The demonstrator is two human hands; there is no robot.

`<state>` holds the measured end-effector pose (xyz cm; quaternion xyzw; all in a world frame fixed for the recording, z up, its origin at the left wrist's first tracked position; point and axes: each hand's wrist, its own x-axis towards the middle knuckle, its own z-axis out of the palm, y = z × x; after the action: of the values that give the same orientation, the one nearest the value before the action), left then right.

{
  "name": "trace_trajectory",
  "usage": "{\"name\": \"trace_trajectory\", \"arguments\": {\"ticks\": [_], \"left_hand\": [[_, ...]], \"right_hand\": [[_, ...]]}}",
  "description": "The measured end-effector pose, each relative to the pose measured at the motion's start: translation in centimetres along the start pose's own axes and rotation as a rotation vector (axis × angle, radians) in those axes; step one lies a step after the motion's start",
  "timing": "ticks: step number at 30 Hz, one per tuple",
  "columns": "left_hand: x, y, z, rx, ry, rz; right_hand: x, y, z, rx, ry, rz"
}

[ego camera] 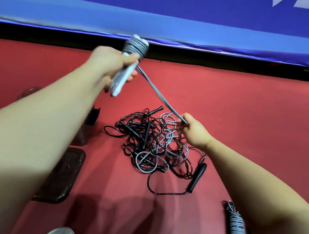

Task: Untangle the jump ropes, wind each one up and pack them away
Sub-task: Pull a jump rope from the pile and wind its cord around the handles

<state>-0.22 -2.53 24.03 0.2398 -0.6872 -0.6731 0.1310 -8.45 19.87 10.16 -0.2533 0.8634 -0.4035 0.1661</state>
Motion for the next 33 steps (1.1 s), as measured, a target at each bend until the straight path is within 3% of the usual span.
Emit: {"name": "trace_trajectory", "arguments": {"ticks": [4, 8, 12, 14, 17, 19, 24, 27, 33], "left_hand": [[0.1, -0.1, -1.6, 0.009, 0.023, 0.009], [-0.4, -1.2, -1.5, 0.069, -0.009, -0.027], [-0.6, -1.2, 0.0, 0.134, -0.052, -0.035], [-0.8, -1.1, 0.8, 0.146, -0.073, -0.035], [-1.1, -0.7, 1.6, 0.153, -0.083, -0.023], [-1.4, -0.4, 1.8, 0.149, -0.088, -0.017], [-1.7, -0.3, 1.6, 0.155, -0.097, -0.009], [-1.7, -0.5, 1.1, 0.152, -0.070, 0.013], [-1.4, -0.3, 0.4, 0.108, -0.015, 0.043]], "right_hand": [[-1.3, 4.4, -1.5, -0.027, -0.007, 0.148], [-1.6, 5.9, -3.3, 0.037, 0.108, 0.333], [-0.4, 3.4, -3.2, -0.133, -0.158, 0.474], [0.5, 0.5, -1.9, -0.088, -0.120, 0.337], [1.1, -4.5, 0.6, -0.152, 0.066, 0.016], [1.1, -7.1, 2.5, -0.049, 0.122, -0.089], [1.0, -9.5, 4.5, 0.004, 0.264, -0.172], [1.1, -9.1, 4.0, 0.110, 0.226, -0.195], [0.5, -6.7, 3.0, 0.066, 0.247, -0.265]]}}
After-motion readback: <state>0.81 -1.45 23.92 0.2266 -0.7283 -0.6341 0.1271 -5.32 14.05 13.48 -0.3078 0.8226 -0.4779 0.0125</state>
